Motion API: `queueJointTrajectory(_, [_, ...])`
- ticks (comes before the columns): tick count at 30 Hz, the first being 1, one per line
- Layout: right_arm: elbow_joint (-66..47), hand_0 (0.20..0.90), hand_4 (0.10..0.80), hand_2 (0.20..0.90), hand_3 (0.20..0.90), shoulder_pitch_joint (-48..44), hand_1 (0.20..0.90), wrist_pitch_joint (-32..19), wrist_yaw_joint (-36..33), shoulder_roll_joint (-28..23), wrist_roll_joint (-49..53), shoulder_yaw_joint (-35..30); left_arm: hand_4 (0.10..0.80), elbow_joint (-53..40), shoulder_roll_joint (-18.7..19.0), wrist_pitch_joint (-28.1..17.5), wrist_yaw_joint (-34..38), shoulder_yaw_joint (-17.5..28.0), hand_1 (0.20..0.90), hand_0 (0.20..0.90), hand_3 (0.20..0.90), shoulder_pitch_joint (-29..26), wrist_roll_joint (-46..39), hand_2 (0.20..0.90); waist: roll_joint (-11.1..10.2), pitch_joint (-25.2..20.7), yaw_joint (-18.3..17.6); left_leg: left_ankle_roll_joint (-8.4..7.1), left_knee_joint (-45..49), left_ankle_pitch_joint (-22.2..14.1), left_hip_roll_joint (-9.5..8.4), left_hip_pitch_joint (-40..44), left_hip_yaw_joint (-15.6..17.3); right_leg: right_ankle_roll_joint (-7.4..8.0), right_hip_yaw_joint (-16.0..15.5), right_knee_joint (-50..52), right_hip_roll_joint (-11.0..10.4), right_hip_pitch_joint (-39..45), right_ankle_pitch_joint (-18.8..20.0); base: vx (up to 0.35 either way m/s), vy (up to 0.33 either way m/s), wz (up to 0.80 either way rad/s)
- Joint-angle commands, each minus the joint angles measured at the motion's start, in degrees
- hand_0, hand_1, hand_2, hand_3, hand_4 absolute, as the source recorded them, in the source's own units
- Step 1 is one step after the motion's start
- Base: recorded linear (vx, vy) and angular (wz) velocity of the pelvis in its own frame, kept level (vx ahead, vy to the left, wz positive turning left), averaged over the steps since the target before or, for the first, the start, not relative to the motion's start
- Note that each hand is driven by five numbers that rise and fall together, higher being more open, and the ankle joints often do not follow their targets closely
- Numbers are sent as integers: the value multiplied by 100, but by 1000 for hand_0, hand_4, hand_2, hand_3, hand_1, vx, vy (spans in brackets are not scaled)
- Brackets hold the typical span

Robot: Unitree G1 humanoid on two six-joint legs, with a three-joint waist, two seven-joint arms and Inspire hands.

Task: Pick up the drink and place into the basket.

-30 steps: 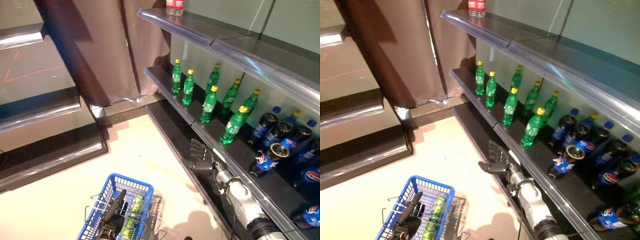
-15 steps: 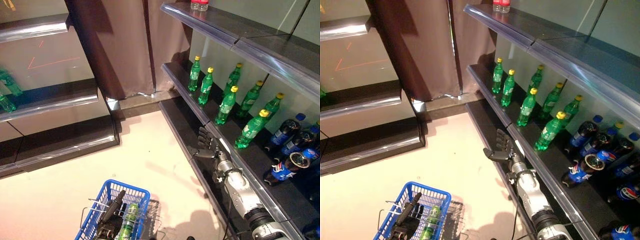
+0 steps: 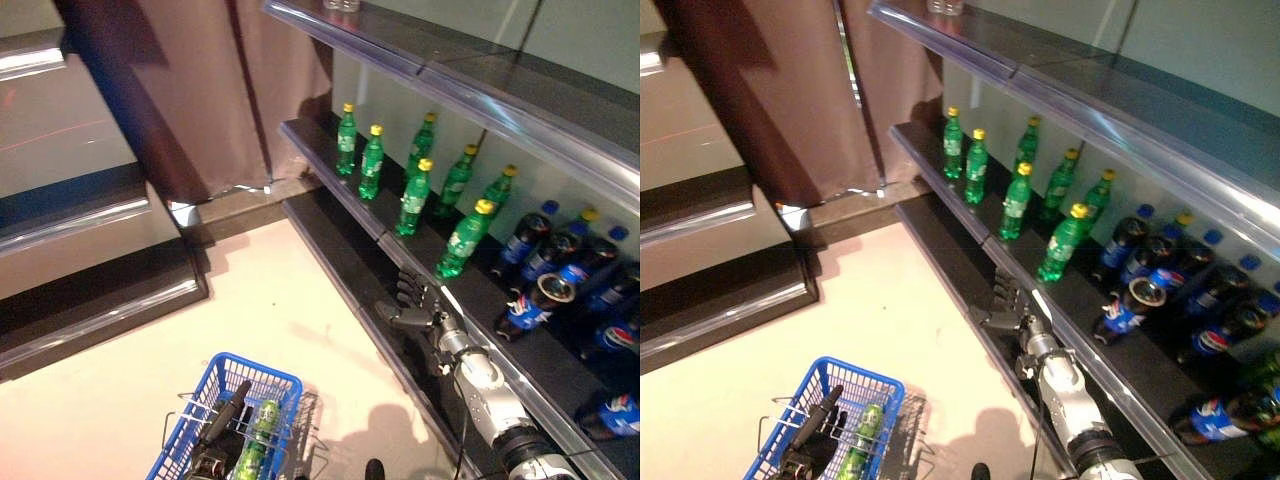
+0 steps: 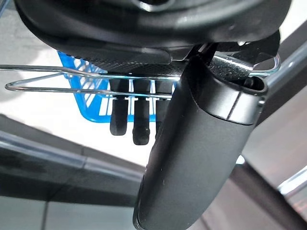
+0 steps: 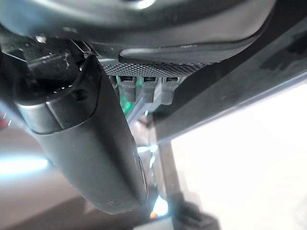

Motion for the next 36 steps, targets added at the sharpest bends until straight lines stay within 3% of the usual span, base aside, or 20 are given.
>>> queueJointTrajectory(1, [-797,900,800,900,900,-104,900,-765,249,-217,94,-223,100,-863,427,-364,-789,120,300,300,200,-760,157,300,-27,-366,-146,197,411,-523,-383,-232,303,352,161,85,-141,170,-293,-37,0,-23])
queueJointTrajectory(8, [-1191,900,800,900,900,357,900,-713,398,-143,243,-530,100,-882,427,-319,-837,137,300,300,200,-825,212,300,-95,-234,-510,290,708,-684,-431,-335,556,416,583,260,-104,-43,-230,-45,17,-37])
queueJointTrajectory(17, [-1588,900,800,900,900,764,900,-731,497,-163,330,-796,100,-970,391,-299,-888,133,300,300,200,-864,276,300,-137,-166,-780,352,812,-764,-488,-367,730,476,898,378,-50,-259,-119,-22,25,-29])
queueJointTrajectory(27, [-1671,900,800,900,900,798,900,-761,365,-172,308,-826,100,-981,331,-299,-772,91,300,300,200,-952,311,300,-150,-193,-849,381,824,-804,-540,-371,759,492,989,381,-8,-381,-44,2,12,-13])
queueJointTrajectory(30, [-1714,900,800,900,900,791,900,-907,147,-158,222,-834,100,-967,337,-302,-726,88,300,300,200,-973,301,300,-146,-197,-846,394,849,-821,-545,-382,755,489,985,398,-7,-400,-48,0,0,0])
queueJointTrajectory(36, [-2238,900,800,900,900,770,900,-1586,-1094,-189,-755,-1046,100,-990,292,-360,-623,127,300,300,200,-909,282,300,-92,-177,-854,415,864,-840,-552,-389,716,489,994,450,-1,-430,-77,24,0,0])
